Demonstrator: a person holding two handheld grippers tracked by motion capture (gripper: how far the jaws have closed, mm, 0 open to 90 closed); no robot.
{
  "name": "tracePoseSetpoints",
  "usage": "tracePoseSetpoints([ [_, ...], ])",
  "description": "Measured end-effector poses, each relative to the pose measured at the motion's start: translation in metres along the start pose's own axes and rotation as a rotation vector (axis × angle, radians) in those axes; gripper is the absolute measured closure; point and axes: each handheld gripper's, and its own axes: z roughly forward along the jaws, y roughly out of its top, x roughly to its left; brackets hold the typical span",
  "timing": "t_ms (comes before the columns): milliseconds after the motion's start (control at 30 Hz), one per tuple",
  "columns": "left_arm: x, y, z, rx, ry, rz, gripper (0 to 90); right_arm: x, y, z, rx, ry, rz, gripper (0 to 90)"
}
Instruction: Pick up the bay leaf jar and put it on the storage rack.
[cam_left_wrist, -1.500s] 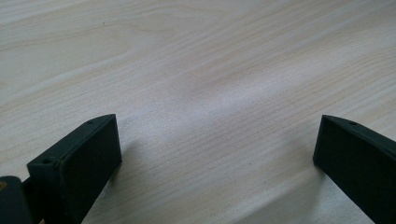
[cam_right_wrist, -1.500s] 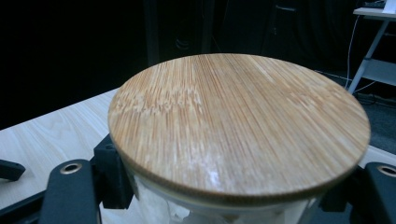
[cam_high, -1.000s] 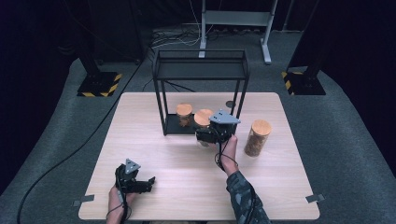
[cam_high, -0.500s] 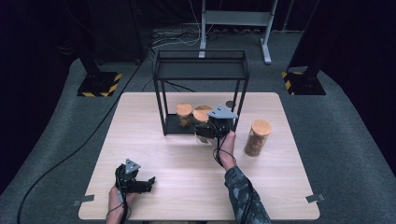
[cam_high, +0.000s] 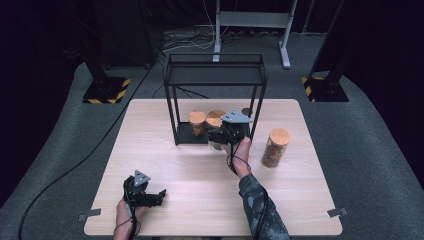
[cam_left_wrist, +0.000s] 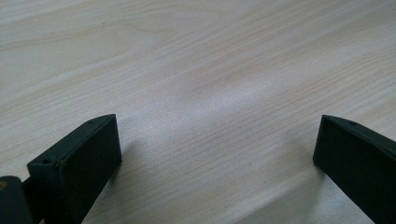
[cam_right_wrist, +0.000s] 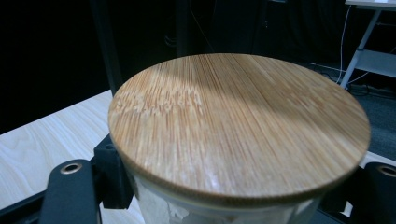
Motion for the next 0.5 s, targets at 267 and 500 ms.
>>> tracePoseSetpoints([
  [267, 0.0000, 0.0000, -0.0001, -0.001, 0.000, 0.002, 0.6, -0.0026, 0.0014, 0.0061, 0.002, -0.008, 0.004, 24.6],
  [500, 0.0000, 0.0000, -0.0001, -0.001, 0.000, 0.002, 0.6, -0.0046, 0.0023, 0.0106, 0.008, -0.014, 0.010, 24.6],
])
